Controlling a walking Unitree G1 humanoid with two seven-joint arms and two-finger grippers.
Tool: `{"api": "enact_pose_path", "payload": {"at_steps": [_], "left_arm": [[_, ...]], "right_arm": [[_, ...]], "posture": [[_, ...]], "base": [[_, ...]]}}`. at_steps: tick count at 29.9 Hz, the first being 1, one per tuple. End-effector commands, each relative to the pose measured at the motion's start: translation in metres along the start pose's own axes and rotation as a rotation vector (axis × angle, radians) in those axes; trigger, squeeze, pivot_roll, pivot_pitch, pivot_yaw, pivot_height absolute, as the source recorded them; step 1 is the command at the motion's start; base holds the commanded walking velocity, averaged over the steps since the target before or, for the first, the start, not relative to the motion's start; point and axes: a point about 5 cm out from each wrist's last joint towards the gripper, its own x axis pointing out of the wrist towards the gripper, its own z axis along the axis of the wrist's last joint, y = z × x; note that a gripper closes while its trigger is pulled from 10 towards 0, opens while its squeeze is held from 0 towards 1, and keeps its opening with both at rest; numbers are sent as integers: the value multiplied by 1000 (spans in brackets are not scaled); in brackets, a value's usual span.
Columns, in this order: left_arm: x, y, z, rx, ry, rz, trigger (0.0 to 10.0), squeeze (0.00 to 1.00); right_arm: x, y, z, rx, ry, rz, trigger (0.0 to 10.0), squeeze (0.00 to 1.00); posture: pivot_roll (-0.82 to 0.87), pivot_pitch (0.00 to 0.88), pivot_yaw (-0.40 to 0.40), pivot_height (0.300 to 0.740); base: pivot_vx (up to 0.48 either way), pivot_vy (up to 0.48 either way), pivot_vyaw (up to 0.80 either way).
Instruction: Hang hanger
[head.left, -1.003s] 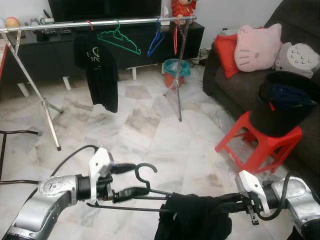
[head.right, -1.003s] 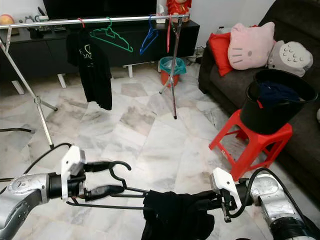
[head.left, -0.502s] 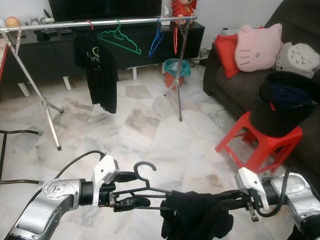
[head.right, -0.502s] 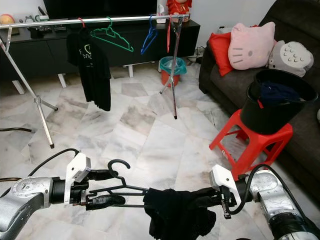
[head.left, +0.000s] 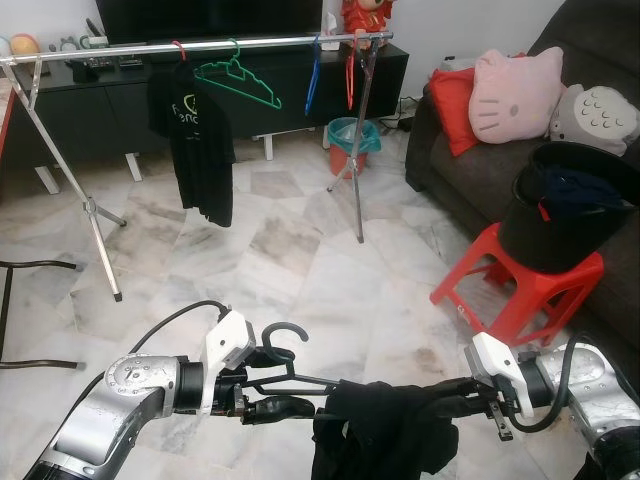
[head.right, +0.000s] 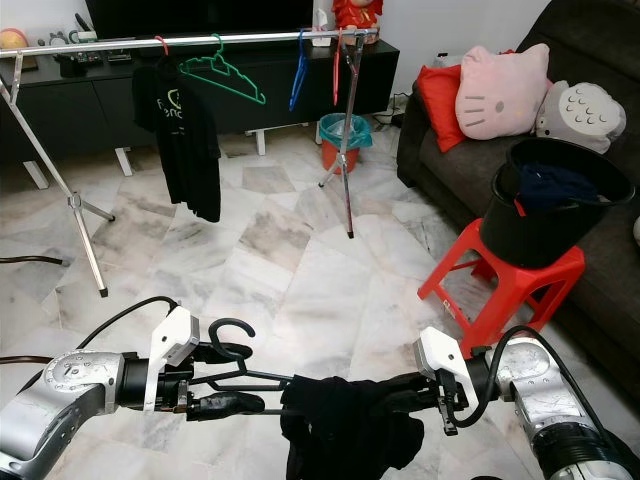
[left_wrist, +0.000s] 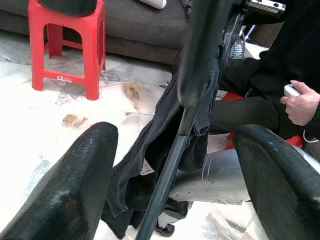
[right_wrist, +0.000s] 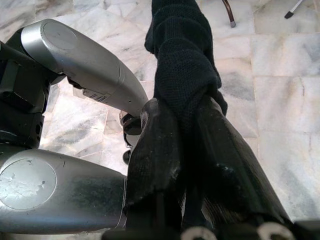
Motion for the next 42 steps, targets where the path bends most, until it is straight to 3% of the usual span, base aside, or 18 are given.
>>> {"api": "enact_pose_path", "payload": {"at_steps": [1, 42], "left_arm": [[3, 1, 0, 2, 20, -11, 0, 0], [0, 2, 2, 12, 17, -40, 0, 0]], "right_arm": [[-2, -5, 12, -52, -18, 2, 10000, 0], [1, -6, 12, -52, -17, 10, 10000, 0]], "posture": [[-27, 0, -43, 740], [-27, 0, -38, 740]], "base": [[0, 0, 0], [0, 0, 0]]}}
